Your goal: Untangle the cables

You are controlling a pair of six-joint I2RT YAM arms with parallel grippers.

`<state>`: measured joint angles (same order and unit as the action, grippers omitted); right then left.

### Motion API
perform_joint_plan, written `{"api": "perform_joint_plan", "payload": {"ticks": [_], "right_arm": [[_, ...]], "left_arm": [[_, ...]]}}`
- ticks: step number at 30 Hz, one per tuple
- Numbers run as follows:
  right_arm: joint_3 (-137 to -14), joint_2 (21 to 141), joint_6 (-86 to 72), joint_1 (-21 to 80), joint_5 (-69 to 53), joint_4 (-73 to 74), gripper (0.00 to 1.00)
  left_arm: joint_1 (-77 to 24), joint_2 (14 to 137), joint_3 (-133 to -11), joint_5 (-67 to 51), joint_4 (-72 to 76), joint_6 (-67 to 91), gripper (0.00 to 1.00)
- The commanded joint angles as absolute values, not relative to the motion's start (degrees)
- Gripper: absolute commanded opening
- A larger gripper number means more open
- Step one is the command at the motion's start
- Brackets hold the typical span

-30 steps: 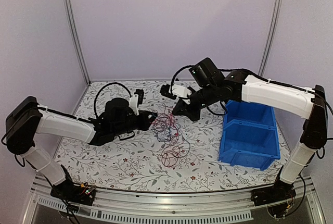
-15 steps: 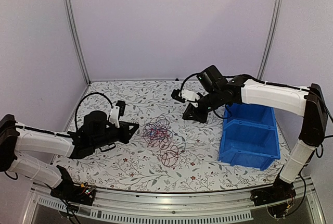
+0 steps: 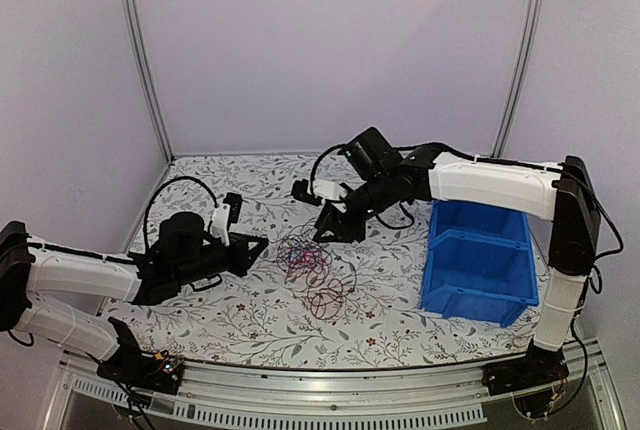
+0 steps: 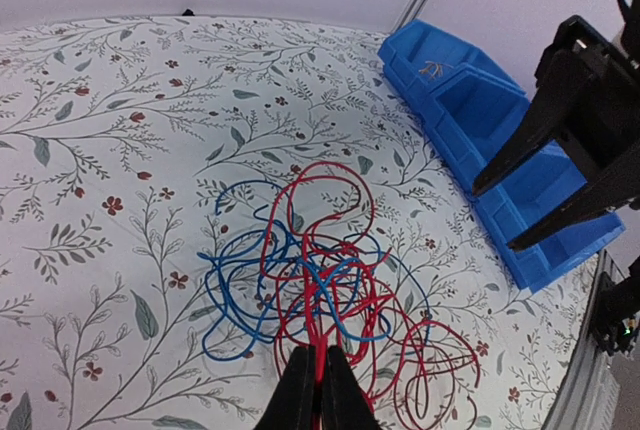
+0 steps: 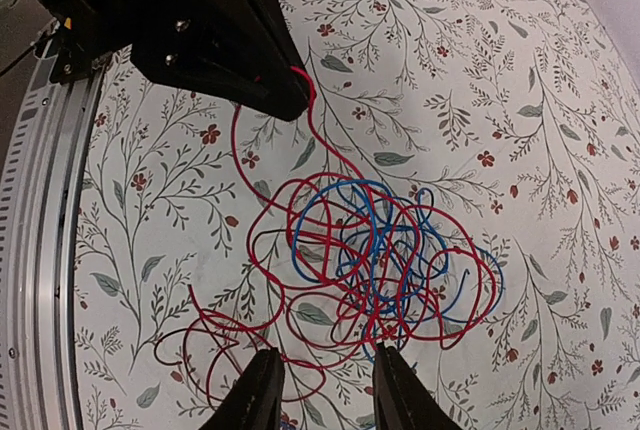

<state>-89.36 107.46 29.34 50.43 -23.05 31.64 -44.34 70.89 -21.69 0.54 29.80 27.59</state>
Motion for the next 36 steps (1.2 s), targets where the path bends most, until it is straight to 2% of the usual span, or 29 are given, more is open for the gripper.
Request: {"api": "perform_joint_plan", "payload": {"ticks": [1,21,29,32,36], "right_arm": [[-95.02,113.01,28.65,50.54,-24.55,31.83,0.32],[-101.59,123.01,27.56,50.69,-27.54,31.91,0.27],[-103.53,125.38,27.33,50.69,-28.1,31.9,0.2],[-103.46,125.61,27.38,50.7,-28.2,31.92,0.12],[-103.12,124.58,27.08,50.64,-28.18,32.14,0.08]], "left_arm": [[-44.19,70.69,-21.63,-2.09,31.57,27.08,0.0],[-45.36,72.26,-21.72,-4.66,33.98,27.2,0.0],[-45.9,73.21,-21.94,-4.79,34.63,27.33,0.0],[-45.99,73.38,-21.93,-4.58,34.63,27.3,0.0],[-45.97,74.01,-21.94,-4.49,34.58,27.33,0.0]]}}
